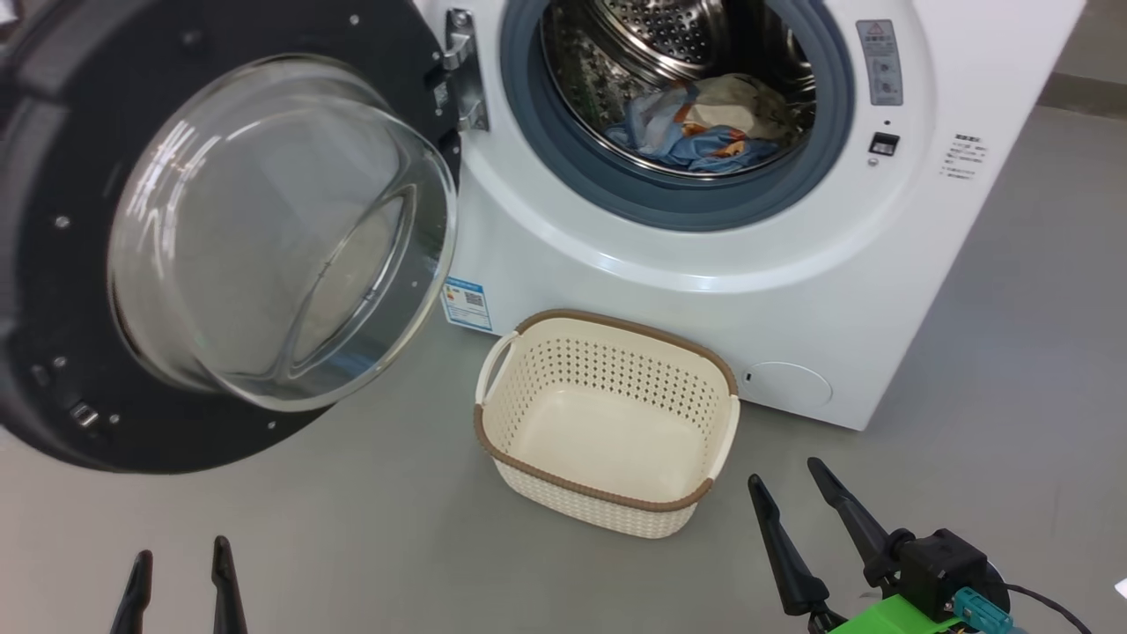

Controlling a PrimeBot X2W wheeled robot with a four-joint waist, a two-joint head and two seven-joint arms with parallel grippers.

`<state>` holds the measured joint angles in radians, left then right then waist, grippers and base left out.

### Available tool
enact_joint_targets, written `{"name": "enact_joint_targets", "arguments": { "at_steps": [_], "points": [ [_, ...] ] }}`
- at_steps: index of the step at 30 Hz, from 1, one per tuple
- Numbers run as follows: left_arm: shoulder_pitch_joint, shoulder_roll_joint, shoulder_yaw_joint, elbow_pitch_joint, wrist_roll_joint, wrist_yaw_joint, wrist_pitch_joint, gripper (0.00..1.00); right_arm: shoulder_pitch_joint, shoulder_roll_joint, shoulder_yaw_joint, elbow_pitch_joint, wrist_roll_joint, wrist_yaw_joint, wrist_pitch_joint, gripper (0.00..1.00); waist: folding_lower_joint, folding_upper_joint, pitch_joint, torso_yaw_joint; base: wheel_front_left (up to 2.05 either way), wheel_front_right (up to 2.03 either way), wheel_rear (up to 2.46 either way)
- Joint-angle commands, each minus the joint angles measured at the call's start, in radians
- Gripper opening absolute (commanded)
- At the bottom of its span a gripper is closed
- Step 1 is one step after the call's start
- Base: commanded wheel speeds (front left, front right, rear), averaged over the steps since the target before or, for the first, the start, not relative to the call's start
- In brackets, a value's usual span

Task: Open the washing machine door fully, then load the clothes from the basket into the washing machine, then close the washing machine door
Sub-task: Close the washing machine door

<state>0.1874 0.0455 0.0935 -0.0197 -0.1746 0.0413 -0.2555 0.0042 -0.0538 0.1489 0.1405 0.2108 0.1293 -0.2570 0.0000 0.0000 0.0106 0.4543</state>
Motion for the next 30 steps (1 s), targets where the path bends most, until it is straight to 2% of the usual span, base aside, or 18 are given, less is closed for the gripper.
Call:
{"name": "enact_joint_targets", "arguments": {
  "at_steps": [1, 16, 30],
  "points": [
    [-0.013, 0.005, 0.029, -0.019, -0.007, 0.008, -0.006, 1.00, -0.015, 0.004, 0.027, -0.021, -0.015, 0.001, -0.005, 1.00, 0.0000, 0.0000, -0.003, 0.024, 0.00, 0.00, 0.00],
    [0.006, 0.005, 0.047, -0.049, -0.026, 0.035, -0.006, 1.00, -0.065, 0.004, 0.074, 0.010, -0.012, 0.001, -0.005, 1.00, 0.0000, 0.0000, 0.010, 0.055, 0.00, 0.00, 0.00],
    [0.013, 0.005, 0.049, -0.047, -0.018, 0.032, -0.006, 1.00, -0.063, 0.004, 0.074, 0.017, -0.013, 0.001, -0.005, 1.00, 0.0000, 0.0000, 0.005, 0.050, 0.00, 0.00, 0.00]
  ]
}}
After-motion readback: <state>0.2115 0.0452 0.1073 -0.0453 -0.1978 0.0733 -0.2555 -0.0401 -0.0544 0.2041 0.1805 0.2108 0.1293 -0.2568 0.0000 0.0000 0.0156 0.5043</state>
